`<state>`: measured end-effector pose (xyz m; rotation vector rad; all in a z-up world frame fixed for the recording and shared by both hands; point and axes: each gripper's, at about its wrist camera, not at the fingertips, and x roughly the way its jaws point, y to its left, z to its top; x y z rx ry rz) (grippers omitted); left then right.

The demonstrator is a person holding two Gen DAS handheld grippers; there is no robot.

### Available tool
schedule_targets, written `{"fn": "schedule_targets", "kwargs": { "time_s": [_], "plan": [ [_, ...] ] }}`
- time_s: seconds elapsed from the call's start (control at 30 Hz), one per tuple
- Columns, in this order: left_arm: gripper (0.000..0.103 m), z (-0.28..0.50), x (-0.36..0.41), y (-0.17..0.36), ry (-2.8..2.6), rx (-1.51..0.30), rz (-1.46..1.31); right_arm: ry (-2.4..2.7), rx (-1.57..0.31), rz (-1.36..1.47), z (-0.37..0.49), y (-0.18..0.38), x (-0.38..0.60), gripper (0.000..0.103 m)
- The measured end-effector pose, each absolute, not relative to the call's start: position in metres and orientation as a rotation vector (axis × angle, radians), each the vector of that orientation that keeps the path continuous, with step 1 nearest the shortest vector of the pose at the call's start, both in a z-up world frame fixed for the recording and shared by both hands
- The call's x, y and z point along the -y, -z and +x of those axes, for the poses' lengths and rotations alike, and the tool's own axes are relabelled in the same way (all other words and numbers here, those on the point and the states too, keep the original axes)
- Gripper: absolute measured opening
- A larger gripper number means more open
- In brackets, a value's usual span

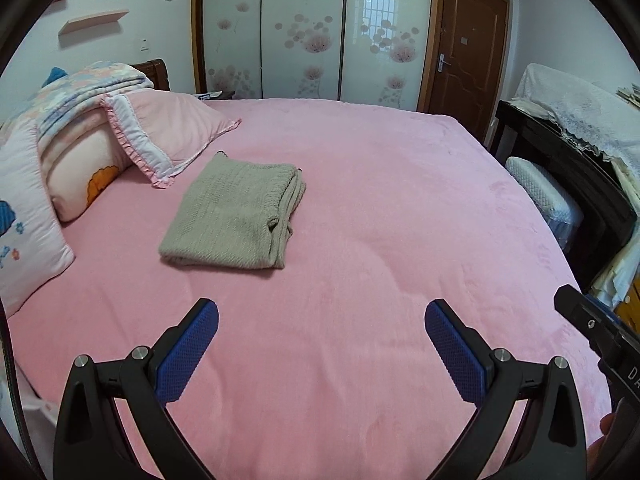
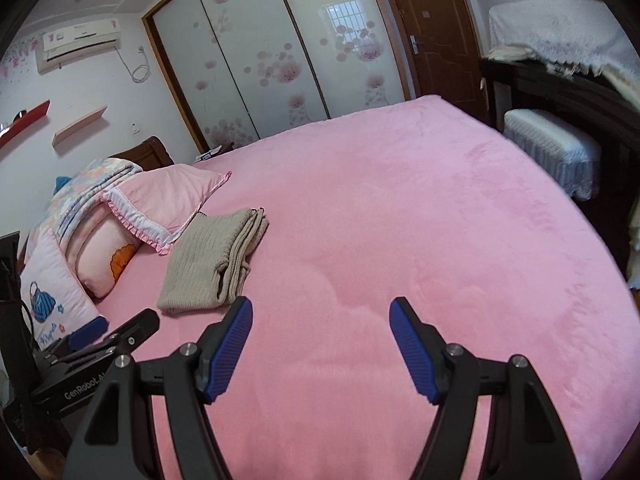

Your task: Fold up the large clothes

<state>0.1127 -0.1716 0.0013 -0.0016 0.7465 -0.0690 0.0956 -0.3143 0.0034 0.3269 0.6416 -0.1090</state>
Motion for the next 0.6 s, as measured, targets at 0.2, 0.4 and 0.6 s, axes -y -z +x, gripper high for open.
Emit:
{"fn": "schedule_targets", "kwargs": {
  "time_s": [0.2,0.4,0.6],
  "plan": [
    [0.103,0.066,0.169,-0.011,0.097,-0.759,-0.006,0.119,-0.637,0.304,0.052,-0.017,0.300,0.071],
    [0.103,0.034,0.163,-0.020,0.106,-0.745,-0.005,0.112,-0.651,0.268,0.024,-0.020,0.279,0.071],
    [0.103,0.012,0.153,-0.026,0.099,-0.735,-0.011,0.101,-0.664,0.250,0.000,-0.021,0.268,0.071]
  ]
}}
